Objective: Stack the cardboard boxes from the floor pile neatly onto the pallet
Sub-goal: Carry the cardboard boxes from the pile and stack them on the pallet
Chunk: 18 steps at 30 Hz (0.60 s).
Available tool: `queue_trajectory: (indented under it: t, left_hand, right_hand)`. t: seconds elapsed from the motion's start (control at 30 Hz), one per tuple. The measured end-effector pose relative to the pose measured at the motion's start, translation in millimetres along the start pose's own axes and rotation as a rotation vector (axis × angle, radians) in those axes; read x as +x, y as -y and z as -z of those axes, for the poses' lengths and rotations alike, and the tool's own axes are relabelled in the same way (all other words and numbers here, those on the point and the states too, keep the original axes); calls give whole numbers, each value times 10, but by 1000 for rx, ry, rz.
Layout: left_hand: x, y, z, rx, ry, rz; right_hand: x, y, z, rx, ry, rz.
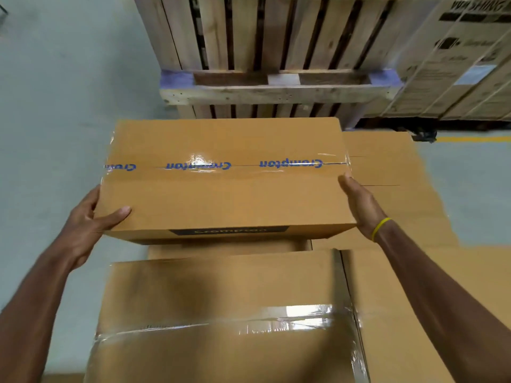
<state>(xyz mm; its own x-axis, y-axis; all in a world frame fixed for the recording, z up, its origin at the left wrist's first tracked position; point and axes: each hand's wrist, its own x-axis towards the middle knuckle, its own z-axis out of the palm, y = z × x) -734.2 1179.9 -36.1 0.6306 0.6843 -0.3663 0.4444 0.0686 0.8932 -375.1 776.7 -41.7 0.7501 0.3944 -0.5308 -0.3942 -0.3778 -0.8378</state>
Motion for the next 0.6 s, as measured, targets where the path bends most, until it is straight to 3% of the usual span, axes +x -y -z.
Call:
queue_trajectory:
  t: [0.17,0.6]
  left_hand:
    - [-31,385,-43,41,3,73]
    - [3,769,-158,-11,11,75]
  right_hand:
    - [111,-329,-100,-245,-96,2]
    - [264,-866,-331,-464,-244,25]
